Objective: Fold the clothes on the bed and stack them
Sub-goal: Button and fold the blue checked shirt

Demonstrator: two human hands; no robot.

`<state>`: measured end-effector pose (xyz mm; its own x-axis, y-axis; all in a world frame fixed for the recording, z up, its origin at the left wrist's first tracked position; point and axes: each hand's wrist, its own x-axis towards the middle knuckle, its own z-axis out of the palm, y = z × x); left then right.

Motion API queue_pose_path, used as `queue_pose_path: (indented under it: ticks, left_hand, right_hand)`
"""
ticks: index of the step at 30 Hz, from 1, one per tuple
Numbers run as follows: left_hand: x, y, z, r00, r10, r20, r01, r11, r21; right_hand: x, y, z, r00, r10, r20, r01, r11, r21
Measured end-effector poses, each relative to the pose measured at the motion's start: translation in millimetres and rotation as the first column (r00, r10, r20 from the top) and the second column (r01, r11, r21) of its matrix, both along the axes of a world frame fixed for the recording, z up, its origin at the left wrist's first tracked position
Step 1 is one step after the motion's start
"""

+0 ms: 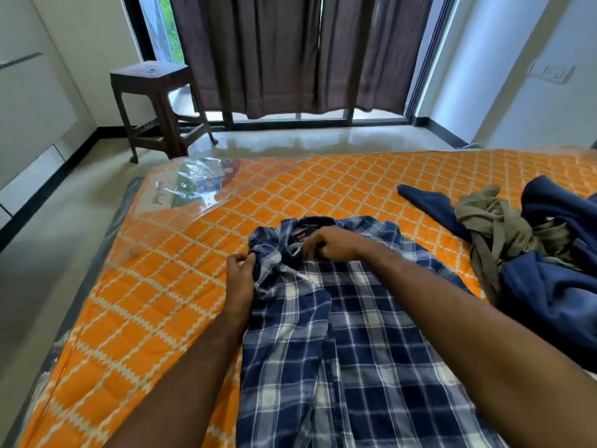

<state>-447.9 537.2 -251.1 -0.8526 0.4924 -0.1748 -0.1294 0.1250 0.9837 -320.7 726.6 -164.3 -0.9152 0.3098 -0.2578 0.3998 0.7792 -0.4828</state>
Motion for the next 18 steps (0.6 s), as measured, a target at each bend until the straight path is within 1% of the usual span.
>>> queue_pose_path:
  ticks: [1, 3, 4, 5, 7, 10, 12, 14, 16, 18]
  left_hand:
    - [0, 0, 0, 1.0, -0.005, 0.004, 0.005, 1.0, 0.002]
    - [-1, -1, -1, 1.0, -0.017, 0.01, 0.017, 1.0, 0.003]
    - [-2, 0, -1, 1.0, -0.021, 0.014, 0.021, 1.0, 0.001]
    - [-1, 1, 0, 1.0, -0.024, 0.014, 0.024, 1.0, -0.002]
    - [1, 1, 4, 0.999, -0.038, 0.007, 0.038, 0.999, -0.011]
    - [7, 1, 16, 0.998, -0.059, 0.018, 0.059, 0.998, 0.03]
    - [7, 3, 23, 0.996, -0.088, 0.017, 0.088, 0.995, 0.048]
    - [0, 8, 29, 0.989, -0.138, -0.043, 0.139, 0.99, 0.012]
    - [-10, 14, 33, 0.977, -0.169, -0.131, 0.162, 0.985, -0.06]
    - [-21, 19, 36, 0.983, -0.14, -0.116, 0.129, 0.987, -0.096]
  right_hand:
    - [-8, 5, 6, 0.998, -0.03, -0.061, 0.029, 0.999, -0.021]
    - [-23, 15, 11, 0.957, -0.134, -0.258, 0.117, 0.99, -0.081]
    - [-26, 16, 12, 0.93, -0.174, -0.325, 0.146, 0.983, -0.109]
    - [-28, 16, 10, 0.916, -0.191, -0.354, 0.161, 0.981, -0.112]
    - [-28, 12, 2, 0.921, -0.172, -0.351, 0.156, 0.985, -0.074]
    - [-21, 2, -16, 0.944, -0.169, -0.282, 0.193, 0.979, 0.06]
    - [-14, -6, -32, 0.952, -0.199, -0.233, 0.218, 0.974, 0.058]
    - [-10, -15, -44, 0.96, -0.208, -0.189, 0.218, 0.976, 0.03]
    - [-10, -22, -53, 0.954, -0.234, -0.186, 0.246, 0.968, 0.042]
    - [-10, -27, -53, 0.929, -0.304, -0.211, 0.312, 0.95, 0.007]
